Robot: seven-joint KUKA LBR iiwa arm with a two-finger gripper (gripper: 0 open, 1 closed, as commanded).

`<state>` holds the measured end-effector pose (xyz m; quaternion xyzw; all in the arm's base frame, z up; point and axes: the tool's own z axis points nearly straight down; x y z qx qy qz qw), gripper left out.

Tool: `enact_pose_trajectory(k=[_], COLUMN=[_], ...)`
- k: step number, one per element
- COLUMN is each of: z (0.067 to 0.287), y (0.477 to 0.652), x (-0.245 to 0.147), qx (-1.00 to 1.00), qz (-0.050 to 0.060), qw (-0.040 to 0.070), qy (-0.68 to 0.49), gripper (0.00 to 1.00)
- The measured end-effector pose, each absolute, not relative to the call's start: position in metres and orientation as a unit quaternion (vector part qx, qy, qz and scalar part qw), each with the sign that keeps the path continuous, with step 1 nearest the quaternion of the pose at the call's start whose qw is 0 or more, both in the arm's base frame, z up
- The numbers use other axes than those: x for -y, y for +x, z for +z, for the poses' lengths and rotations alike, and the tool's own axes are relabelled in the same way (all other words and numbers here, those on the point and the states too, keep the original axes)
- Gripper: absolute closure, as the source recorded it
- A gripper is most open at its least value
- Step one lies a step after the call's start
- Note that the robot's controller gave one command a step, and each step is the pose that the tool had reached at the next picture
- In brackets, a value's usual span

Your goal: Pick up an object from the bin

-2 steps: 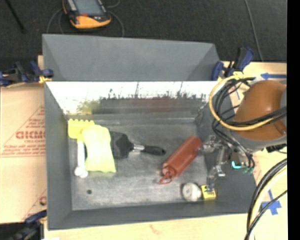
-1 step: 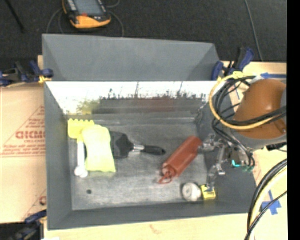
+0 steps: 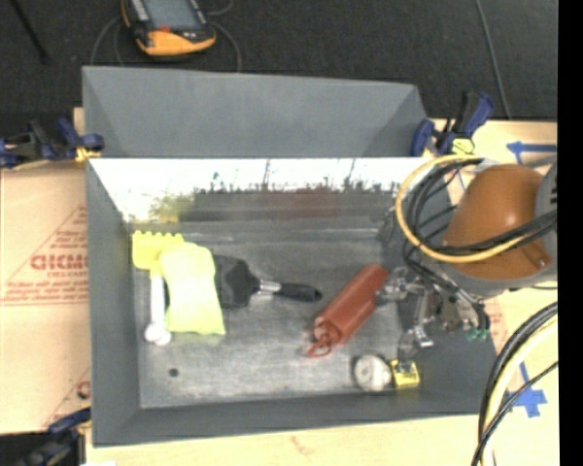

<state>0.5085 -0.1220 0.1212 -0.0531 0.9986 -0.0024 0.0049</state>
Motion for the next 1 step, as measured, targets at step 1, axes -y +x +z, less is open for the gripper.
enact_pose_trajectory(k=[1], z=[0.0829], y=[0.5087], x=[0.0687], qx=[-0.981], qz=[-0.003], qw=[0.002], qy=[-0.191], gripper=[0.0])
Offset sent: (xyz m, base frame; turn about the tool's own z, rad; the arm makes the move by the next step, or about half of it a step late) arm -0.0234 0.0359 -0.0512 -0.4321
